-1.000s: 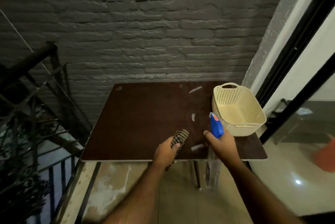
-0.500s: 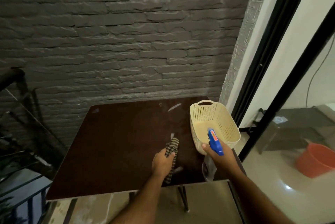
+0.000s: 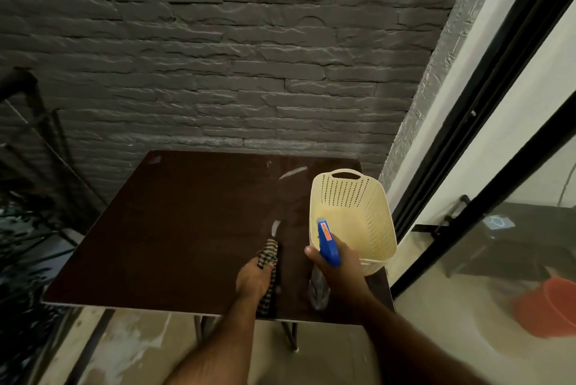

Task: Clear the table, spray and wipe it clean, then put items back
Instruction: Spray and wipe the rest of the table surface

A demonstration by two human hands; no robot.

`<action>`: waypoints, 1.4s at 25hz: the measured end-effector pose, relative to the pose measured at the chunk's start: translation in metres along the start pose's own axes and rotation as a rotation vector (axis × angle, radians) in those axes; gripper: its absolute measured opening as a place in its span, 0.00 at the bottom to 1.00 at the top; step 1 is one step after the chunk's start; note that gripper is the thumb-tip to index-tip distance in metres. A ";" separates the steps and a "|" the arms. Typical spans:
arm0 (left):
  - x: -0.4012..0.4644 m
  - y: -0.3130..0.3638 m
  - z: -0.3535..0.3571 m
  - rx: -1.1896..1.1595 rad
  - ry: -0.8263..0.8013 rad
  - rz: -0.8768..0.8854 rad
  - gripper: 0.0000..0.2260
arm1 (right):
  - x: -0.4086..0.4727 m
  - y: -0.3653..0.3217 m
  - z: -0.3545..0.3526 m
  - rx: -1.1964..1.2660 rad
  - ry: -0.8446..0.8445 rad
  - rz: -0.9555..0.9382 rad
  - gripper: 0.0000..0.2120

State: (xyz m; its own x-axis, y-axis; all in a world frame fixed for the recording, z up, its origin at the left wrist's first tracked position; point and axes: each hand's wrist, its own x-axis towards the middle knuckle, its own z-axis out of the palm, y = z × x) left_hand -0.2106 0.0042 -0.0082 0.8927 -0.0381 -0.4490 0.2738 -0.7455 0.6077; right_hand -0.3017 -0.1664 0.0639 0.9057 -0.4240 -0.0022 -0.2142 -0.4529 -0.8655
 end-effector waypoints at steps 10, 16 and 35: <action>0.019 0.009 0.012 0.153 -0.074 0.041 0.23 | 0.012 0.014 -0.011 -0.076 -0.128 0.034 0.27; 0.038 0.023 0.001 0.305 0.013 0.104 0.17 | 0.012 -0.002 -0.033 -0.118 -0.259 0.155 0.49; 0.070 0.079 0.008 0.386 -0.010 0.210 0.24 | 0.070 0.003 -0.083 -0.334 -0.168 0.223 0.19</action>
State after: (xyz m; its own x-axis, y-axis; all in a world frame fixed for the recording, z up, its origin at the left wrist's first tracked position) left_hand -0.1291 -0.0630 0.0028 0.9109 -0.2203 -0.3489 -0.0689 -0.9148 0.3979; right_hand -0.2690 -0.2627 0.1025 0.8649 -0.4189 -0.2766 -0.4930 -0.6054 -0.6249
